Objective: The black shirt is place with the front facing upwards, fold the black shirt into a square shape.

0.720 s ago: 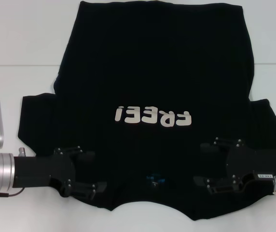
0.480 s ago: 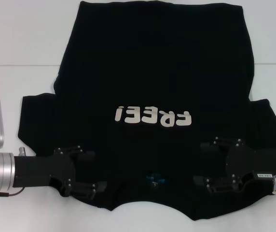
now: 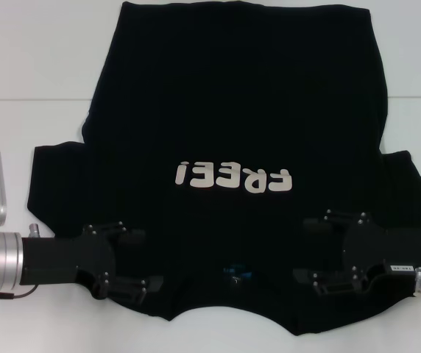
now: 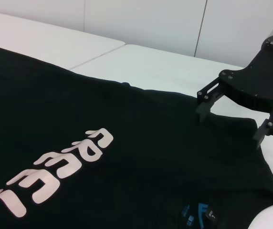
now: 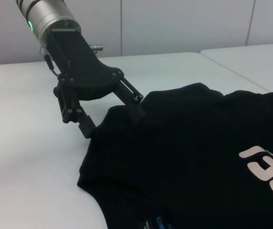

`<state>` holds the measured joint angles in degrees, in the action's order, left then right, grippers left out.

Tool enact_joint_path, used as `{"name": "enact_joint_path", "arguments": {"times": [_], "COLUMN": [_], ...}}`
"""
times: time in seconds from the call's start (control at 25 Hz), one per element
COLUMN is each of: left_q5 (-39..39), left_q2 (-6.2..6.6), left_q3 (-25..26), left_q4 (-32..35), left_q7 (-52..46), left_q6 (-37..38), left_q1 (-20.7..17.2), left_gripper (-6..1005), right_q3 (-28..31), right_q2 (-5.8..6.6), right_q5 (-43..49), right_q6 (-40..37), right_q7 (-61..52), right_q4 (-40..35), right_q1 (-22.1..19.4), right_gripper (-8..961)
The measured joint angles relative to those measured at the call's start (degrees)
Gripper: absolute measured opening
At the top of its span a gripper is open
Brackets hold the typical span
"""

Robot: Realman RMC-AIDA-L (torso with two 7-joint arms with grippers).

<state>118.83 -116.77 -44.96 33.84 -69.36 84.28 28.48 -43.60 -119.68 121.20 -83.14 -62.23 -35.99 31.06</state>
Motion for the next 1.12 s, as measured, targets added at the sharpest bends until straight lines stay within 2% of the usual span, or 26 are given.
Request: {"name": "enact_joint_path", "arguments": {"times": [0.32, 0.72, 0.84, 0.96, 1.0, 1.04, 1.08, 1.12], "left_q5": [-0.09, -0.38, -0.42, -0.28, -0.25, -0.14, -0.14, -0.07], "left_q2": [-0.1, 0.05, 1.45, 4.16, 4.67, 6.35, 6.35, 7.24], "left_q3": [0.41, 1.31, 3.25, 4.2, 4.2, 4.29, 4.29, 4.61], "left_q4": [0.0, 0.15, 0.99, 0.99, 1.0, 1.24, 1.24, 1.39], "left_q7": [-0.44, -6.27, -20.11, -36.68, -39.92, -48.7, -48.7, -53.07], "left_q6": [0.01, 0.28, 0.55, 1.36, 1.49, 1.28, 1.28, 0.8], "left_q1": [-0.16, -0.41, 0.31, 1.32, 1.4, 1.55, 1.55, 1.57], "left_gripper": [933, 933, 933, 933, 933, 933, 933, 933], "right_q3": [0.0, 0.0, 0.0, 0.0, 0.0, 0.0, 0.0, 0.0], "right_q2": [-0.03, -0.02, -0.02, 0.04, 0.05, 0.06, 0.06, 0.06], "right_q5": [0.0, 0.0, 0.0, 0.0, 0.0, 0.0, 0.0, 0.0], "right_q6": [-0.05, 0.08, 0.04, 0.06, 0.1, 0.15, 0.17, 0.18], "right_q7": [0.0, 0.0, -0.46, -1.33, -1.43, -1.45, -1.46, -1.46], "right_q4": [0.13, 0.24, 0.22, 0.19, 0.19, 0.19, 0.19, 0.19], "right_q1": [-0.13, -0.48, -0.56, -0.59, -0.6, -0.62, -0.64, -0.65], "right_gripper": [909, 909, 909, 909, 909, 909, 909, 909]}}
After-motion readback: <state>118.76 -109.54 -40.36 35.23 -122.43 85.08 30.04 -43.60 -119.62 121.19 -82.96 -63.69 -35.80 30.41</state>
